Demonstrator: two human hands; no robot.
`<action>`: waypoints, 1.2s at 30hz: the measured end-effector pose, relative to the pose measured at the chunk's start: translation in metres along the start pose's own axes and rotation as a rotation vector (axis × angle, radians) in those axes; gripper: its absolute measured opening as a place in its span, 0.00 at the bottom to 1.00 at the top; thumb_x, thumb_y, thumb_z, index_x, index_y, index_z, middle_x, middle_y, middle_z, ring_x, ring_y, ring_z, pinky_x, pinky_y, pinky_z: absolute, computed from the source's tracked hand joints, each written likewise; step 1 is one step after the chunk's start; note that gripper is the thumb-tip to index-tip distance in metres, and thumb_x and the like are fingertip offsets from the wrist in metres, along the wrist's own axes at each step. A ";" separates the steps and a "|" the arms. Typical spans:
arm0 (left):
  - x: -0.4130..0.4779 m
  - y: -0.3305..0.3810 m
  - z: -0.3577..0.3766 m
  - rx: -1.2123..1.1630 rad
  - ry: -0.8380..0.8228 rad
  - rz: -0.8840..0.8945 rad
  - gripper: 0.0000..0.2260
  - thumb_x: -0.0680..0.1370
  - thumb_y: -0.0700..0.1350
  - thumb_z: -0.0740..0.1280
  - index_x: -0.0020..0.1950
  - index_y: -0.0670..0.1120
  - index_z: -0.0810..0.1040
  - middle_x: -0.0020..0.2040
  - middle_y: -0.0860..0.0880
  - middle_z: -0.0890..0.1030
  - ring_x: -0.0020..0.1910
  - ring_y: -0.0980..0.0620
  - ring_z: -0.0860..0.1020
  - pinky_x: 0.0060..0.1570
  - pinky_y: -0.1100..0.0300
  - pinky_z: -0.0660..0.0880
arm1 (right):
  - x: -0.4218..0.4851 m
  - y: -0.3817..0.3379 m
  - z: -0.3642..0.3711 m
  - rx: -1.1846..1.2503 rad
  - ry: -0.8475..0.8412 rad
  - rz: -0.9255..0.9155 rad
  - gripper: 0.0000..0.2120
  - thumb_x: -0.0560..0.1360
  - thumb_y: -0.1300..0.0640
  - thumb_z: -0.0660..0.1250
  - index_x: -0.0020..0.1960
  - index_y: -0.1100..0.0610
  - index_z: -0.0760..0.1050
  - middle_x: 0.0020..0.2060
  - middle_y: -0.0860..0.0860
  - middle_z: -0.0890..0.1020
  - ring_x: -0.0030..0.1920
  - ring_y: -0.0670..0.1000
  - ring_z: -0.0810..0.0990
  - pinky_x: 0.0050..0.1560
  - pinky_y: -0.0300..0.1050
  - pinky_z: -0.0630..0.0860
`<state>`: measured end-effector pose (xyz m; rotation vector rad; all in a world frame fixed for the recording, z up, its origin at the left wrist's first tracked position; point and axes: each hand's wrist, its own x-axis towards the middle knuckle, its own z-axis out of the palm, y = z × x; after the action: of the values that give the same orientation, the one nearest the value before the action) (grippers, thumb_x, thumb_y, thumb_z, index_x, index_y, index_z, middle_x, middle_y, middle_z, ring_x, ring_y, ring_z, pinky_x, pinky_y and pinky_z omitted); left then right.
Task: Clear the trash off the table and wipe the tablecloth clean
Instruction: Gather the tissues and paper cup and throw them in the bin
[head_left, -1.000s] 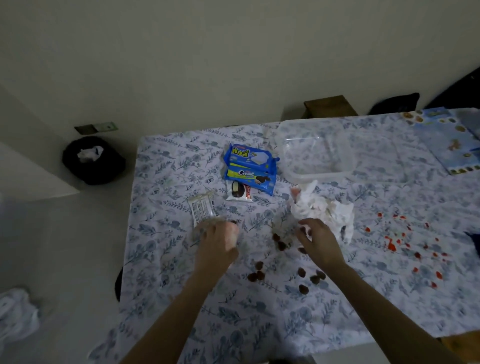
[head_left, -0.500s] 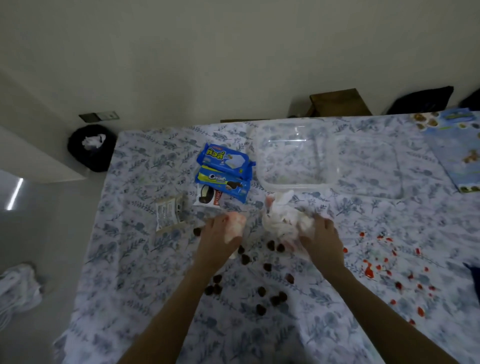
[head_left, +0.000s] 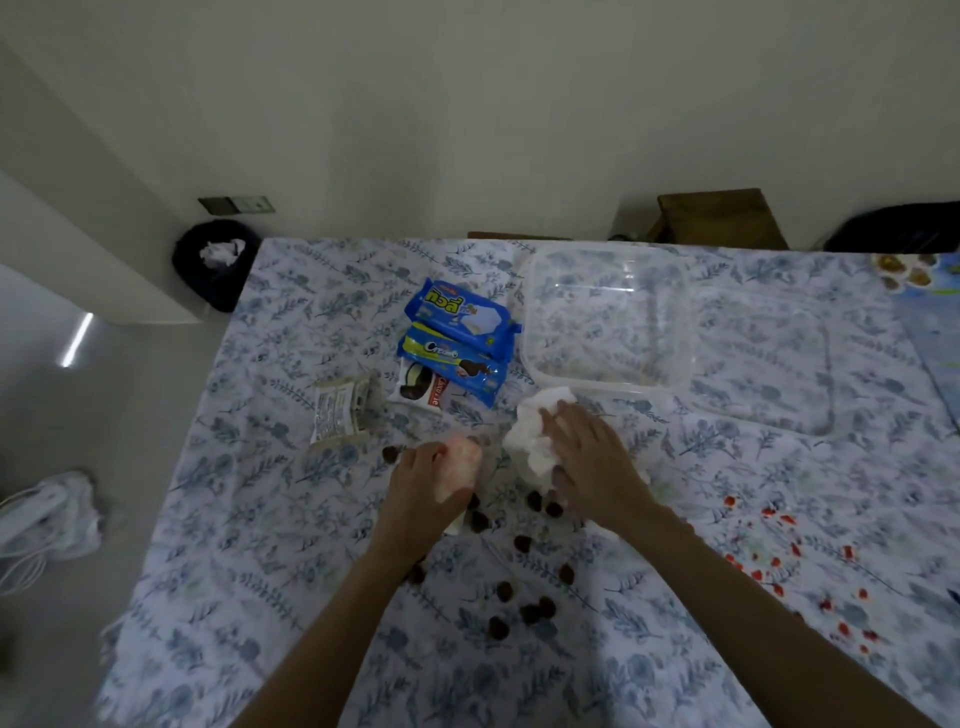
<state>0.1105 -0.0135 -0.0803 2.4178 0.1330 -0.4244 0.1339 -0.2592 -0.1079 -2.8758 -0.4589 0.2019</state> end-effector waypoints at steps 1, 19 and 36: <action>0.000 0.000 0.000 0.006 -0.002 0.008 0.29 0.72 0.51 0.72 0.69 0.46 0.67 0.65 0.44 0.70 0.62 0.46 0.71 0.58 0.58 0.69 | 0.002 -0.001 0.007 -0.044 -0.059 -0.048 0.35 0.72 0.45 0.58 0.76 0.55 0.54 0.72 0.61 0.64 0.72 0.62 0.63 0.68 0.62 0.65; 0.003 0.003 0.003 0.031 -0.035 0.129 0.27 0.72 0.49 0.72 0.68 0.45 0.68 0.64 0.46 0.70 0.62 0.47 0.70 0.56 0.61 0.65 | -0.020 0.015 0.000 0.149 0.036 0.057 0.31 0.71 0.42 0.66 0.71 0.51 0.65 0.73 0.59 0.62 0.73 0.61 0.60 0.70 0.65 0.60; 0.005 0.013 0.010 0.053 -0.070 0.152 0.25 0.73 0.49 0.71 0.68 0.46 0.67 0.63 0.46 0.70 0.60 0.50 0.68 0.54 0.60 0.64 | -0.030 0.037 0.001 0.020 0.127 0.140 0.22 0.64 0.58 0.76 0.57 0.51 0.78 0.67 0.61 0.70 0.68 0.64 0.68 0.66 0.62 0.66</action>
<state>0.1157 -0.0294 -0.0813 2.4406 -0.0936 -0.4476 0.1164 -0.3022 -0.1150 -2.8806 -0.2319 0.0460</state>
